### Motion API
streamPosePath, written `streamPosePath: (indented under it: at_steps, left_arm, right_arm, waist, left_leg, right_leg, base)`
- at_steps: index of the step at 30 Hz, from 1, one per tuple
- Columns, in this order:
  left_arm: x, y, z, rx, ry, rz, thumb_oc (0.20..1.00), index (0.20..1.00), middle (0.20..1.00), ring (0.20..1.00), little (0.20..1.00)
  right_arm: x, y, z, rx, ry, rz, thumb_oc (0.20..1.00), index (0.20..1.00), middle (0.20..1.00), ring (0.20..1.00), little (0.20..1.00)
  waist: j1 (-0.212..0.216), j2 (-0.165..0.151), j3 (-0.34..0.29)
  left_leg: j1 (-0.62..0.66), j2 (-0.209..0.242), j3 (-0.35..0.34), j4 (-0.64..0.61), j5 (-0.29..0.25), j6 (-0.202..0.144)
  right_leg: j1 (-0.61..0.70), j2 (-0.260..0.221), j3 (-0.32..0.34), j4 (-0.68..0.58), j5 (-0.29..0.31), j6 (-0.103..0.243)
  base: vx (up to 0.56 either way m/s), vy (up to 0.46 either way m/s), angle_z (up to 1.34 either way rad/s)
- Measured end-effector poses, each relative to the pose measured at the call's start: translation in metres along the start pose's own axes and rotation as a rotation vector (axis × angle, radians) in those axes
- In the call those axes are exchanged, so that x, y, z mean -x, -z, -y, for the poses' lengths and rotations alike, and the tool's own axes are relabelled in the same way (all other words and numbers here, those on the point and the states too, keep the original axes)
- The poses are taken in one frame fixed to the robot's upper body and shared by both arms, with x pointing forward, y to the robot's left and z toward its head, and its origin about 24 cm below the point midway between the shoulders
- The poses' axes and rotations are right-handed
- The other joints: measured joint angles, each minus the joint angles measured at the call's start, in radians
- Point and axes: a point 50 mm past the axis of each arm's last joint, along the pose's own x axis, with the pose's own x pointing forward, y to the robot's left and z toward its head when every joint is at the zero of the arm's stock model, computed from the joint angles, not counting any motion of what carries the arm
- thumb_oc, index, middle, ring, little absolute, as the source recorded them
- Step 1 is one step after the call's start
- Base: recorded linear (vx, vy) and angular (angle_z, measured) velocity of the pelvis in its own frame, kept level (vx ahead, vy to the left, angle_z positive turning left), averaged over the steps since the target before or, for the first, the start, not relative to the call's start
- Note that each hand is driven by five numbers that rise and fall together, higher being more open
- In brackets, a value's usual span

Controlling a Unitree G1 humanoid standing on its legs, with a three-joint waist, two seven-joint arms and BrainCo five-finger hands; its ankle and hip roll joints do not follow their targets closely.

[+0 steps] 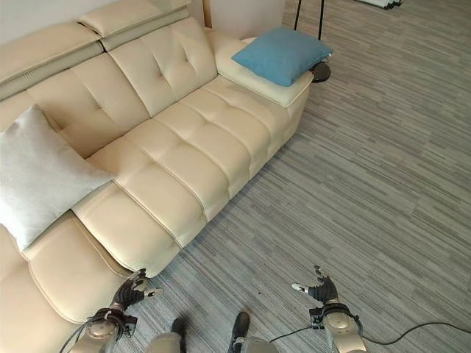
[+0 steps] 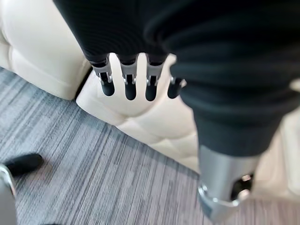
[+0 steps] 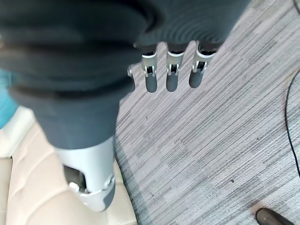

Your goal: Pick up all the scattered cushions and arrange them neatly on the sofa.

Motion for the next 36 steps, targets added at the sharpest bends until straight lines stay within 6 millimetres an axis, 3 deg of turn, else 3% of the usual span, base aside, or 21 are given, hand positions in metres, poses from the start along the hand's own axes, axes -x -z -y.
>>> streamPosePath:
  at_steps: [5, 6, 7, 8, 9, 11, 12, 14, 15, 17, 18, 19, 22, 23, 26, 29, 30, 31, 32, 35, 36]
  left_arm:
    - [0.004, 0.009, -0.001, 0.009, -0.006, -0.032, 1.0, 1.0, 1.0, 1.0, 1.0]
    - [0.01, 0.023, -0.001, 0.007, -0.008, -0.078, 1.0, 1.0, 1.0, 1.0, 1.0]
    - [0.008, 0.018, -0.003, 0.01, -0.016, -0.061, 1.0, 1.0, 1.0, 1.0, 1.0]
    - [0.009, 0.02, -0.011, 0.013, -0.04, -0.071, 1.0, 1.0, 1.0, 1.0, 1.0]
    - [0.007, 0.015, -0.018, 0.0, -0.054, -0.058, 1.0, 1.0, 1.0, 1.0, 1.0]
    - [0.007, 0.01, -0.033, -0.018, -0.09, -0.035, 1.0, 1.0, 1.0, 1.0, 1.0]
    - [0.005, 0.001, -0.044, -0.031, -0.115, -0.002, 1.0, 1.0, 1.0, 1.0, 1.0]
    - [0.004, -0.009, -0.051, -0.045, -0.129, 0.033, 1.0, 1.0, 1.0, 1.0, 1.0]
    - [0.006, -0.004, -0.052, -0.052, -0.13, 0.016, 1.0, 1.0, 1.0, 1.0, 1.0]
    - [0.004, 0.005, -0.046, -0.006, -0.142, -0.024, 1.0, 1.0, 1.0, 1.0, 1.0]
    - [0.005, 0.01, -0.048, -0.005, -0.148, -0.047, 1.0, 1.0, 1.0, 1.0, 1.0]
    - [0.007, 0.014, -0.046, -0.007, -0.138, -0.059, 1.0, 1.0, 1.0, 1.0, 1.0]
    - [0.005, 0.011, -0.047, 0.016, -0.165, -0.049, 1.0, 1.0, 1.0, 1.0, 1.0]
    - [0.005, 0.01, -0.047, 0.017, -0.166, -0.046, 1.0, 1.0, 1.0, 1.0, 1.0]
    - [0.013, 0.023, -0.037, 0.018, -0.141, -0.08, 1.0, 1.0, 1.0, 1.0, 1.0]
    - [0.031, 0.05, -0.02, 0.03, -0.098, -0.158, 1.0, 1.0, 1.0, 1.0, 1.0]
    - [0.032, 0.053, -0.022, 0.014, -0.093, -0.171, 1.0, 1.0, 1.0, 1.0, 1.0]
    - [0.032, 0.054, -0.021, 0.012, -0.089, -0.18, 1.0, 1.0, 1.0, 1.0, 1.0]
    - [0.032, 0.051, -0.022, 0.011, -0.082, -0.169, 1.0, 1.0, 1.0, 1.0, 1.0]
    - [0.023, 0.032, -0.028, 0.003, -0.09, -0.094, 1.0, 1.0, 1.0, 1.0, 1.0]
    - [0.02, 0.025, -0.029, 0.001, -0.088, -0.07, 1.0, 1.0, 1.0, 1.0, 1.0]
  right_arm:
    - [0.0, 0.007, -0.008, -0.004, -0.011, -0.035, 1.0, 1.0, 1.0, 1.0, 1.0]
    - [0.002, 0.009, -0.008, -0.007, -0.012, -0.038, 1.0, 1.0, 1.0, 1.0, 1.0]
    - [0.006, 0.016, -0.005, 0.002, -0.008, -0.056, 1.0, 1.0, 1.0, 1.0, 1.0]
    - [0.005, 0.014, -0.01, -0.009, -0.024, -0.05, 1.0, 1.0, 1.0, 1.0, 1.0]
    - [0.005, 0.013, -0.012, -0.014, -0.027, -0.05, 1.0, 1.0, 1.0, 1.0, 1.0]
    - [0.002, 0.007, -0.013, -0.018, -0.031, -0.031, 1.0, 1.0, 1.0, 1.0, 1.0]
    - [0.001, 0.002, -0.013, -0.022, -0.031, -0.015, 1.0, 1.0, 1.0, 1.0, 1.0]
    - [0.004, 0.002, -0.02, -0.036, -0.055, -0.005, 1.0, 1.0, 1.0, 1.0, 1.0]
    - [0.003, -0.003, -0.023, -0.042, -0.063, 0.013, 1.0, 1.0, 1.0, 1.0, 1.0]
    - [0.0, -0.012, -0.025, -0.051, -0.073, 0.038, 1.0, 1.0, 1.0, 1.0, 1.0]
    - [0.0, -0.016, -0.029, -0.053, -0.085, 0.051, 1.0, 1.0, 1.0, 1.0, 1.0]
    - [0.001, -0.015, -0.025, -0.05, -0.078, 0.055, 1.0, 1.0, 1.0, 1.0, 1.0]
    - [0.004, -0.008, -0.031, -0.049, -0.091, 0.027, 1.0, 1.0, 1.0, 1.0, 1.0]
    - [0.006, -0.006, -0.033, -0.05, -0.095, 0.027, 1.0, 1.0, 1.0, 1.0, 1.0]
    - [0.013, 0.005, -0.041, -0.066, -0.115, -0.003, 1.0, 1.0, 1.0, 1.0, 1.0]
    - [0.019, 0.024, -0.039, -0.058, -0.108, -0.069, 1.0, 1.0, 1.0, 1.0, 1.0]
    - [0.018, 0.019, -0.037, -0.062, -0.105, -0.043, 1.0, 1.0, 1.0, 1.0, 1.0]
    - [0.014, 0.012, -0.035, -0.058, -0.097, -0.025, 1.0, 1.0, 1.0, 1.0, 1.0]
    - [0.008, 0.002, -0.028, -0.052, -0.084, 0.009, 1.0, 1.0, 1.0, 1.0, 1.0]
    - [0.008, 0.003, -0.022, -0.054, -0.063, 0.006, 1.0, 1.0, 1.0, 1.0, 1.0]
    - [0.006, -0.004, -0.023, -0.057, -0.063, 0.027, 1.0, 1.0, 1.0, 1.0, 1.0]
  waist:
    - [0.046, 0.03, 0.021]
    - [0.048, 0.034, 0.017]
    - [0.028, 0.037, 0.016]
    - [0.044, 0.032, 0.018]
    - [0.042, 0.03, 0.017]
    - [0.058, 0.03, 0.017]
    - [0.065, 0.033, 0.015]
    - [0.071, 0.023, 0.011]
    - [0.079, 0.019, 0.01]
    - [0.062, 0.022, 0.013]
    - [0.048, 0.009, 0.013]
    - [0.027, 0.021, 0.017]
    - [0.031, 0.002, 0.016]
    - [0.023, -0.012, 0.016]
    - [0.035, -0.009, -0.003]
    - [0.05, 0.04, -0.069]
    - [0.045, 0.02, -0.069]
    - [0.048, 0.015, -0.068]
    - [0.048, 0.016, -0.063]
    - [0.046, 0.007, -0.059]
    - [0.049, 0.005, -0.058]
  left_leg:
    - [-0.089, -0.027, -0.085, -0.003, 0.036, 0.014]
    - [-0.083, -0.023, -0.078, 0.005, 0.08, 0.053]
    - [-0.052, -0.01, -0.105, 0.011, 0.129, 0.053]
    - [-0.013, 0.002, -0.092, -0.006, 0.101, 0.11]
    - [0.002, 0.01, -0.065, -0.009, 0.095, 0.128]
    - [0.014, 0.02, -0.007, 0.001, 0.067, 0.167]
    - [0.024, 0.002, 0.018, 0.01, 0.041, 0.185]
    - [0.028, -0.012, 0.054, -0.006, 0.03, 0.159]
    - [0.028, -0.013, 0.069, -0.009, 0.035, 0.166]
    - [0.031, 0.001, 0.072, -0.03, -0.052, 0.097]
    - [0.017, -0.005, 0.09, 0.01, -0.078, 0.1]
    - [0.026, -0.005, 0.085, 0.021, -0.017, 0.167]
    - [0.065, -0.008, 0.086, -0.006, -0.086, 0.109]
    - [0.055, -0.016, 0.087, 0.042, -0.11, 0.093]
    - [0.118, -0.02, 0.06, 0.056, -0.144, 0.106]
    - [0.183, 0.049, 0.036, 0.035, -0.156, 0.068]
    - [0.168, 0.042, 0.033, 0.089, -0.157, 0.068]
    - [0.151, 0.041, 0.035, 0.139, -0.158, 0.068]
    - [0.082, 0.067, 0.042, 0.333, -0.159, 0.058]
    - [0.066, 0.235, 0.06, 0.372, -0.161, 0.042]
    - [0.04, 0.24, 0.04, 0.36, -0.169, 0.024]
  right_leg:
    - [0.064, 0.11, 0.115, -0.069, 0.011, -0.029]
    - [0.102, 0.122, 0.139, -0.069, 0.007, -0.039]
    - [0.126, 0.135, 0.172, -0.065, -0.004, -0.034]
    - [0.118, 0.132, 0.203, -0.008, -0.046, 0.002]
    - [0.088, 0.123, 0.206, 0.069, -0.085, 0.04]
    - [0.012, 0.09, 0.159, 0.242, -0.184, 0.053]
    - [-0.015, -0.016, 0.108, 0.301, -0.203, 0.084]
    - [-0.045, -0.12, 0.065, 0.268, -0.2, 0.101]
    - [-0.063, -0.133, 0.068, 0.241, -0.185, 0.127]
    - [-0.182, -0.1, 0.035, 0.218, -0.126, 0.133]
    - [-0.203, -0.105, 0.037, 0.189, -0.103, 0.169]
    - [-0.214, -0.105, 0.024, 0.176, -0.084, 0.181]
    - [-0.284, -0.118, -0.087, 0.065, 0.011, 0.175]
    - [-0.286, -0.136, -0.086, 0.037, 0.046, 0.204]
    - [-0.261, -0.142, -0.099, 0.084, 0.089, 0.103]
    - [-0.191, -0.033, -0.19, 0.206, 0.027, 0.01]
    - [-0.153, -0.026, -0.185, 0.172, 0.007, -0.071]
    - [-0.135, -0.025, -0.177, 0.162, -0.001, -0.1]
    - [-0.083, -0.021, -0.139, 0.132, -0.007, -0.128]
    - [-0.01, 0.022, -0.082, 0.107, -0.054, -0.143]
    - [-0.001, 0.031, -0.044, 0.088, -0.074, -0.153]
  base:
    - [0.31, 0.143, -0.9]
    - [0.24, 0.174, -1.08]
    - [0.3, 0.232, -1.21]
    - [0.21, 0.145, -0.94]
    - [0.13, 0.104, -0.91]
    - [0.18, 0.069, -0.91]
    - [0.21, 0.039, -0.74]
    - [0.22, -0.011, -0.53]
    - [0.32, -0.048, -0.48]
    - [0.41, -0.087, -0.4]
    - [0.49, -0.164, -0.04]
    - [0.41, -0.147, 0.29]
    - [0.37, -0.179, 0.21]
    - [0.43, -0.195, 0.55]
    - [0.54, -0.35, 0.49]
    - [0.27, -0.186, 0.31]
    - [0.29, -0.158, 0.16]
    - [0.36, -0.187, 0.04]
    - [0.36, -0.185, -0.17]
    - [0.28, -0.076, -0.18]
    - [0.26, -0.048, -0.25]
